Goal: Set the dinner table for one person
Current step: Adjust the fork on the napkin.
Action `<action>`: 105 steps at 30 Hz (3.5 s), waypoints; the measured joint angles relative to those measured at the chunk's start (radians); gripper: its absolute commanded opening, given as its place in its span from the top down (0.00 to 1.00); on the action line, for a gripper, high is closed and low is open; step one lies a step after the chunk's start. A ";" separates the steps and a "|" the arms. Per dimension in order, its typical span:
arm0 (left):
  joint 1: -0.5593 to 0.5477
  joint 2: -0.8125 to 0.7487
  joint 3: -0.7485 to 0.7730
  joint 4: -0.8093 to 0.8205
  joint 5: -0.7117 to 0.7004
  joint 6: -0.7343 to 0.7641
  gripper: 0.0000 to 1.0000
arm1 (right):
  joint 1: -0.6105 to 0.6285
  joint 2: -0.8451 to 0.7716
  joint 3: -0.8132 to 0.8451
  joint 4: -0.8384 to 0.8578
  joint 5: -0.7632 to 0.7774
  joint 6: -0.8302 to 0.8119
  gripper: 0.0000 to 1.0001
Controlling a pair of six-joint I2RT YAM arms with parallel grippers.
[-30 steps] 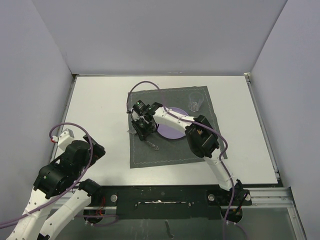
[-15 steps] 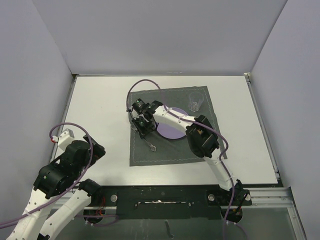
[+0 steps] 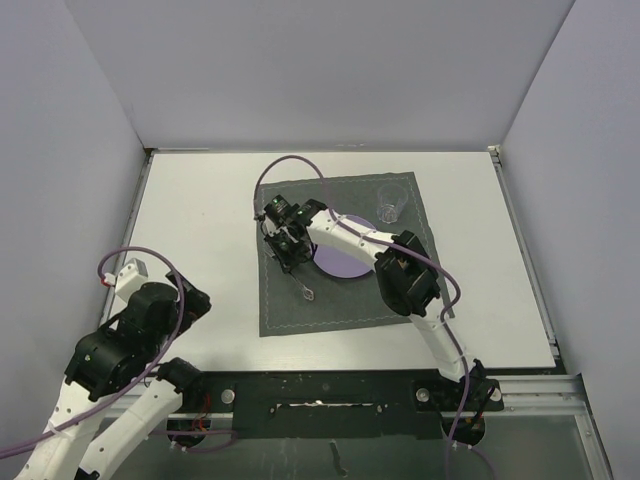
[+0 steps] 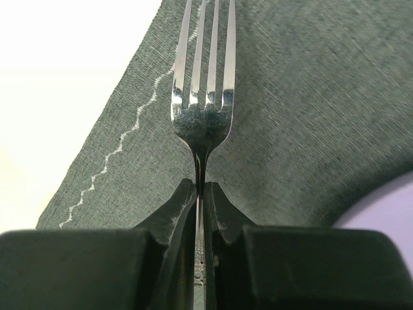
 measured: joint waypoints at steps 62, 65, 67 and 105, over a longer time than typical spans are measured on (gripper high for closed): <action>0.000 -0.071 -0.031 0.018 0.151 0.011 0.11 | 0.119 -0.015 0.082 -0.261 0.347 0.044 1.00; 0.000 -0.079 -0.032 0.022 0.166 0.010 0.11 | 0.080 -0.134 -0.077 -0.156 0.203 0.070 1.00; 0.000 -0.088 -0.044 0.031 0.176 0.008 0.11 | 0.060 -0.196 -0.158 -0.082 0.110 0.089 1.00; 0.000 -0.129 -0.125 0.078 0.241 -0.016 0.12 | -0.095 -0.250 -0.770 1.036 -0.741 0.490 0.39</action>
